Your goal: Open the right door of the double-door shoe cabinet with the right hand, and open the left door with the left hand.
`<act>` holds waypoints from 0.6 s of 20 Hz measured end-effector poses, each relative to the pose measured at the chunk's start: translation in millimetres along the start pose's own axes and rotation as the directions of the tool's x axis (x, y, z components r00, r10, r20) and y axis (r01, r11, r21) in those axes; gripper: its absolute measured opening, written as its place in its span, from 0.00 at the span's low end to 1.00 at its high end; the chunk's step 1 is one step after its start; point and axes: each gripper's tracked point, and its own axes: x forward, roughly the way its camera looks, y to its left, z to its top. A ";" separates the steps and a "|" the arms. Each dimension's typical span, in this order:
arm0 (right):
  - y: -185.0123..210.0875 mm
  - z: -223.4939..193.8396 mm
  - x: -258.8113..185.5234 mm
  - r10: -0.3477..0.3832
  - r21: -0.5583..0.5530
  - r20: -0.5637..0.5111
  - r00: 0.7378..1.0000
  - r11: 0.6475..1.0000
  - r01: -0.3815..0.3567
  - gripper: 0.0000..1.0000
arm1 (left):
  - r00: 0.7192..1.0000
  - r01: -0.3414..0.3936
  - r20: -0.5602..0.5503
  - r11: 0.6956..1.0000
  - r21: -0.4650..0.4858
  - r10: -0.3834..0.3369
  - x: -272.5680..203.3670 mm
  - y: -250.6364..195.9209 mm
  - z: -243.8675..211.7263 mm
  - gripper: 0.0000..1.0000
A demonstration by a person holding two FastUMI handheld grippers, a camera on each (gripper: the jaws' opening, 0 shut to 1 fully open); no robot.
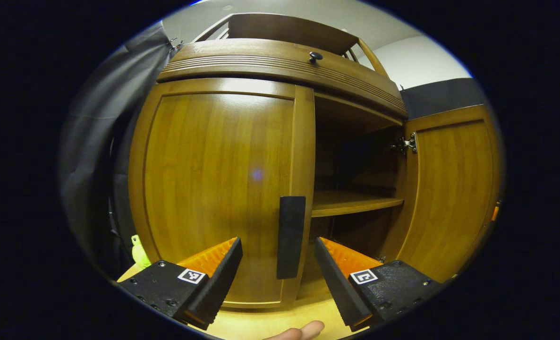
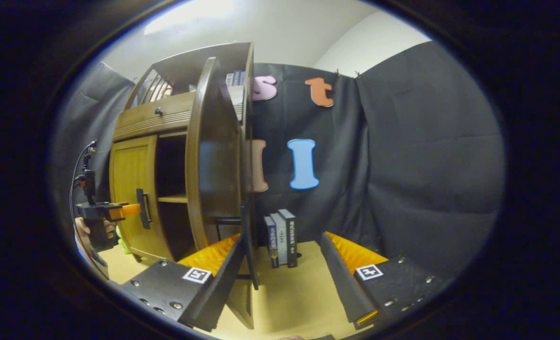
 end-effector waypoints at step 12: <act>59.0 19.5 -69.5 0.098 0.064 0.047 0.994 0.993 -0.101 0.96 | 0.993 0.012 0.116 0.999 -0.032 -0.008 37.3 -8.2 5.6 0.89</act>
